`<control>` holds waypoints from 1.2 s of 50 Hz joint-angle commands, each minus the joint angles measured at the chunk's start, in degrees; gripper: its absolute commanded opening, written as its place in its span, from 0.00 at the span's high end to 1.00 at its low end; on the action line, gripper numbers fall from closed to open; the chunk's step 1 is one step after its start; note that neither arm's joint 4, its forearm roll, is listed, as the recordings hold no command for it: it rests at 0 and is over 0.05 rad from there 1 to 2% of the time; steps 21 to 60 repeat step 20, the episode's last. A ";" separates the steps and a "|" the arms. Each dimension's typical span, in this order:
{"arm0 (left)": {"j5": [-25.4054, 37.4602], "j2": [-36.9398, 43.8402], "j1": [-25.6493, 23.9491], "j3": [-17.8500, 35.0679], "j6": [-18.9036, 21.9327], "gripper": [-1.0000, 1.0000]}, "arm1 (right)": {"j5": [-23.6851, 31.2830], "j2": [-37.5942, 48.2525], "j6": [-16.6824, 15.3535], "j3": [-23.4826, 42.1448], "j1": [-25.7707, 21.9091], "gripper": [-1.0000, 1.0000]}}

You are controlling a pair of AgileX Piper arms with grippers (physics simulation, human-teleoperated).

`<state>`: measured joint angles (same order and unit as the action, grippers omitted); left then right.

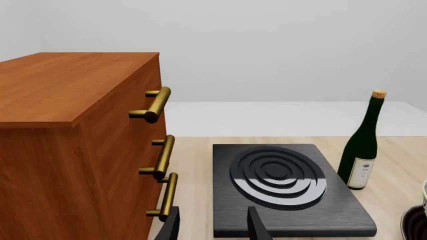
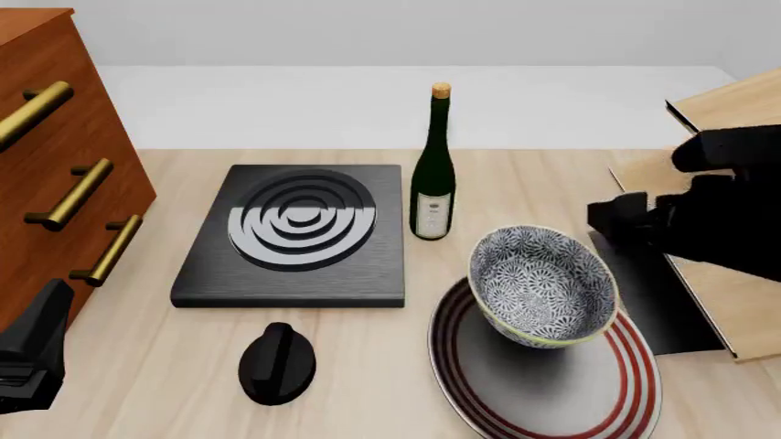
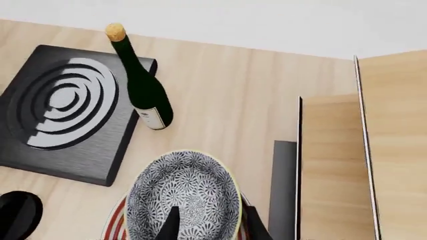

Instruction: Pick up the akita bowl and put it on the plate.

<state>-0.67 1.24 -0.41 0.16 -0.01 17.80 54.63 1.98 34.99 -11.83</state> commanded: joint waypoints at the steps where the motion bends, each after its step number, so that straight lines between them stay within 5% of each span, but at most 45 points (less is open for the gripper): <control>1: -0.02 0.04 0.00 0.00 -0.01 0.00 | 5.41 -7.22 -0.59 2.26 -0.84 0.00; 20: 0.35 -1.04 0.77 0.06 0.42 0.00 | 11.42 -24.25 -1.81 1.51 -4.75 0.00; 60: 0.35 -1.04 0.77 0.06 0.42 0.00 | 11.42 -24.25 -1.81 1.51 -4.75 0.00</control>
